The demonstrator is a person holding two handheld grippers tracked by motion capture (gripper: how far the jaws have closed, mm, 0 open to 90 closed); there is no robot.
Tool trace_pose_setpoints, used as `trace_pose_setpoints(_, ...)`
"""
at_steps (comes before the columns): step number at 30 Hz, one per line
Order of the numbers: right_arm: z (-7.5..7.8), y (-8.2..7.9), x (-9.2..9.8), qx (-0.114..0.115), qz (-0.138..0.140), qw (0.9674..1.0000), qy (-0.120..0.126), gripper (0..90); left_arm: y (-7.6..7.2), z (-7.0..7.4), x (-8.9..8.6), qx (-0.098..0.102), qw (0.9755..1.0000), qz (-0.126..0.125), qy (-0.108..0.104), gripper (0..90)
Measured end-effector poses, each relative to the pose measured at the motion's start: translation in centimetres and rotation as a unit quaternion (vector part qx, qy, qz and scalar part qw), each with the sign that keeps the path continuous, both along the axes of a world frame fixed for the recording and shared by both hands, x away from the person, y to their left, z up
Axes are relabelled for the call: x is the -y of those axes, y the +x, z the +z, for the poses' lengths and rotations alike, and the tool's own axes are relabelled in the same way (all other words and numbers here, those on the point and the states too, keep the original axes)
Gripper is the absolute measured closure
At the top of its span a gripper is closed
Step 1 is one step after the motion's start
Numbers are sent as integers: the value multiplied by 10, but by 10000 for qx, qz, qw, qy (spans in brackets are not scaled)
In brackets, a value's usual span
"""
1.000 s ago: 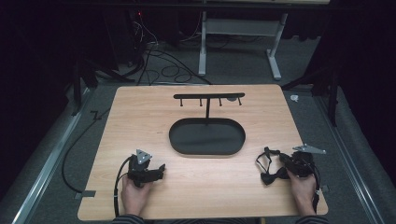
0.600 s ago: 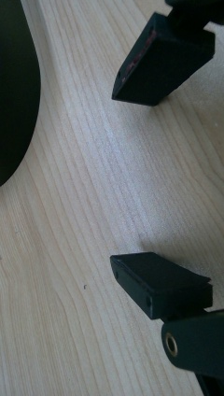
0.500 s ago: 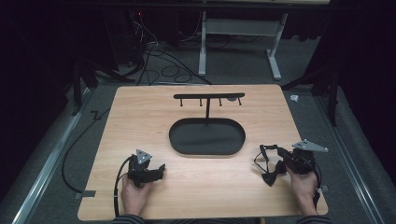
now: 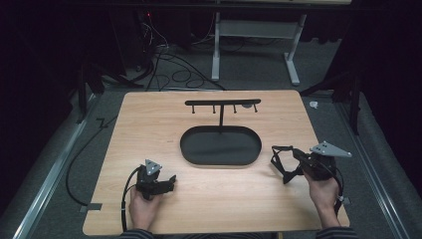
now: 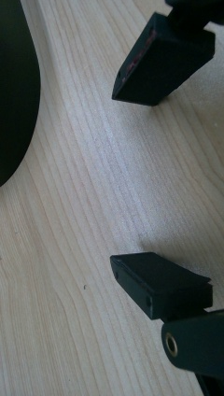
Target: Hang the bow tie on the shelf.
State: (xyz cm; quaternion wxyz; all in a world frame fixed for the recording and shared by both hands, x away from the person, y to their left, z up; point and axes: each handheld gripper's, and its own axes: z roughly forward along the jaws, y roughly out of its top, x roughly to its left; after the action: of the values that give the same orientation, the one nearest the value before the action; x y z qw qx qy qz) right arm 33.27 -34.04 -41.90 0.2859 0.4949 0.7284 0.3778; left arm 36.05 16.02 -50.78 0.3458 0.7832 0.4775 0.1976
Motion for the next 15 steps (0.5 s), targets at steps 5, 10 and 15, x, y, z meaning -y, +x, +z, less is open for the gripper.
trace_pose_setpoints(5,10,1,-8,101,138,9998,-55,883,0,0,0,1,10000,0,1,180)
trace_pose_setpoints(10,17,2,-12,165,254,9995,-33,883,0,0,0,0,10000,0,1,180)
trace_pose_setpoints(15,24,4,-18,193,398,9990,116,883,0,0,0,0,10000,0,0,179)
